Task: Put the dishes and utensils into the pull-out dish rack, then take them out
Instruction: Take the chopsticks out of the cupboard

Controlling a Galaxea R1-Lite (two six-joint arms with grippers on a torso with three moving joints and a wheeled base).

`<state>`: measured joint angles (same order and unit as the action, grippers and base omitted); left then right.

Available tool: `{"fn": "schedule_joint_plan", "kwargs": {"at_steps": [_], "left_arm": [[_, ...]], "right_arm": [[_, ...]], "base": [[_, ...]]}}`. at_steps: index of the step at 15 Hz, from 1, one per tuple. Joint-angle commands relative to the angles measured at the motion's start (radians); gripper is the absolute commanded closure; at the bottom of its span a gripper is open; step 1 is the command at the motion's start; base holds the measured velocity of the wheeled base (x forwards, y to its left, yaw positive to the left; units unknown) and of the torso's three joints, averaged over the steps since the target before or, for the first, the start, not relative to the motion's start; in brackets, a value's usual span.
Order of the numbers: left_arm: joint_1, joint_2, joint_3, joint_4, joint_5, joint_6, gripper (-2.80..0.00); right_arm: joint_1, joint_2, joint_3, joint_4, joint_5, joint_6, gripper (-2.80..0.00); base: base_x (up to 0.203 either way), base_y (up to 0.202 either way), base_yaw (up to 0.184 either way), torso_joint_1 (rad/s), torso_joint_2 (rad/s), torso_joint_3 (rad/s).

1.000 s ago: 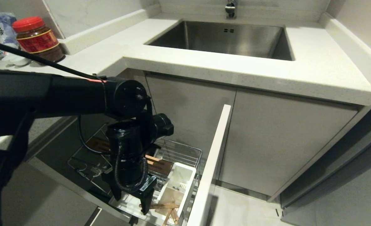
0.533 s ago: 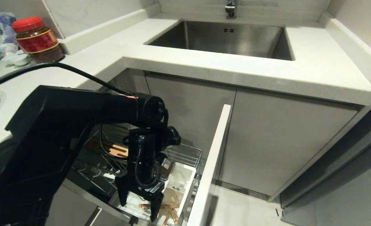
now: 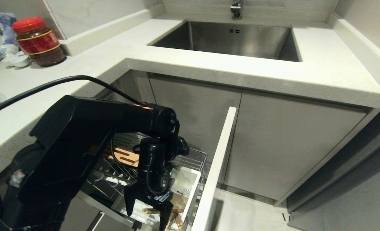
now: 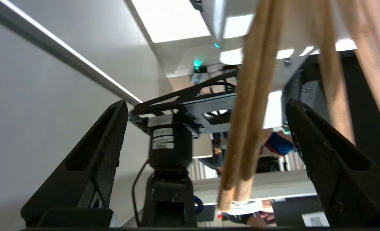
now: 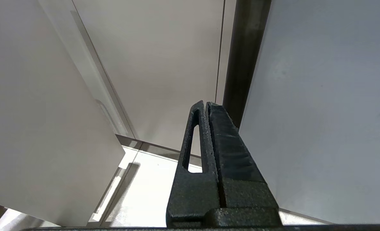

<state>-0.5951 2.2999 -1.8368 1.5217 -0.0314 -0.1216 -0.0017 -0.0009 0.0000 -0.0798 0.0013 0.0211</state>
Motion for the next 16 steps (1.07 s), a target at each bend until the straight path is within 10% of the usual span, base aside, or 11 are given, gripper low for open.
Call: {"fn": "schedule_joint_plan", "kwargs": {"at_steps": [1, 10, 11, 16], "left_arm": [[0.0, 0.003, -0.012, 0.008, -0.011, -0.002, -2.8], [0.011, 0.038, -0.05, 0.008, -0.021, -0.009, -2.8], [0.012, 0.035, -0.051, 0.008, -0.021, -0.009, 0.0], [0.004, -0.009, -0.07, 0.008, -0.077, -0.01, 0.0]], "right_arm": [[0.0, -0.001, 0.026, -0.001, 0.0, 0.0, 0.0], [0.0, -0.001, 0.026, -0.001, 0.0, 0.0, 0.0], [0.0, -0.001, 0.026, 0.0, 0.0, 0.0, 0.0], [0.0, -0.001, 0.026, -0.001, 0.0, 0.0, 0.0]], "base": [[0.0, 0.0, 0.0, 0.0, 0.0, 0.0], [0.0, 0.0, 0.0, 0.0, 0.0, 0.0], [0.0, 0.0, 0.0, 0.0, 0.0, 0.0], [0.0, 0.0, 0.0, 0.0, 0.0, 0.0]]}}
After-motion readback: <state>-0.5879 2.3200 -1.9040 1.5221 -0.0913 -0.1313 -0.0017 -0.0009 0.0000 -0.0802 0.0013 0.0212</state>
